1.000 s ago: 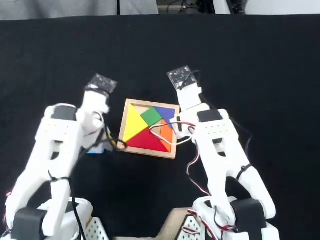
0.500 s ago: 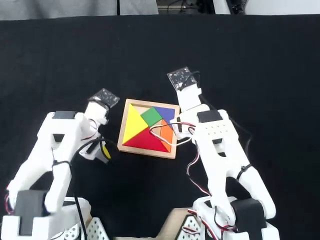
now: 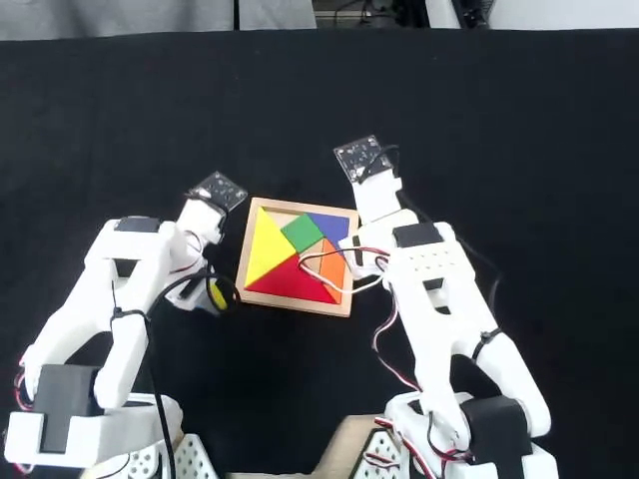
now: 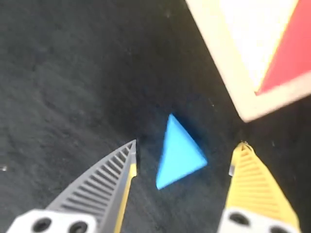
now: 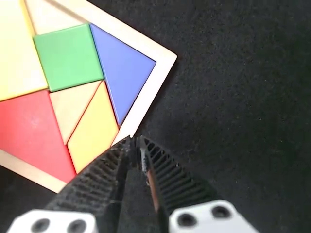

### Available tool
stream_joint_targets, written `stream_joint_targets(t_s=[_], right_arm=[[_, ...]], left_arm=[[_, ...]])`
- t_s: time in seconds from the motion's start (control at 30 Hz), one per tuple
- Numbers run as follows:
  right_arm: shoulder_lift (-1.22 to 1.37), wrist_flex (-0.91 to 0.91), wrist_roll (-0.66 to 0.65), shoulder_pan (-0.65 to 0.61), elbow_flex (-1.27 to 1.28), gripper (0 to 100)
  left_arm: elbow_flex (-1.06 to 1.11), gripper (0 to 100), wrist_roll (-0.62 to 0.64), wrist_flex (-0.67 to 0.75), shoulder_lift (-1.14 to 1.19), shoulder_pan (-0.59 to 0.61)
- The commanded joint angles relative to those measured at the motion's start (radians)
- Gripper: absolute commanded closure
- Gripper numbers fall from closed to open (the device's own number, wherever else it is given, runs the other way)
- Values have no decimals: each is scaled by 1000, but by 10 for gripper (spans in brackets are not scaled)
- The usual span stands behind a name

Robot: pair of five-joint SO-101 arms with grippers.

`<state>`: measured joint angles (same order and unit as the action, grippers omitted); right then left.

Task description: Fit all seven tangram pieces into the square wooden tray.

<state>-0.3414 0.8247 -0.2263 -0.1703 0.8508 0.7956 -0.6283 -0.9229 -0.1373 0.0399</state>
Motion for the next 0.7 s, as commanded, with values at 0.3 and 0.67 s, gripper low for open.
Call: stream_joint_targets(t_s=[0.3,0.67], right_arm=[[-1,-20,-5,-12,-5,987],[-1,-18,-5,-12,-5,987]], left_arm=[[-2,815,-60,9,-5,-10],[21,687,-81,-54,-6,-10]])
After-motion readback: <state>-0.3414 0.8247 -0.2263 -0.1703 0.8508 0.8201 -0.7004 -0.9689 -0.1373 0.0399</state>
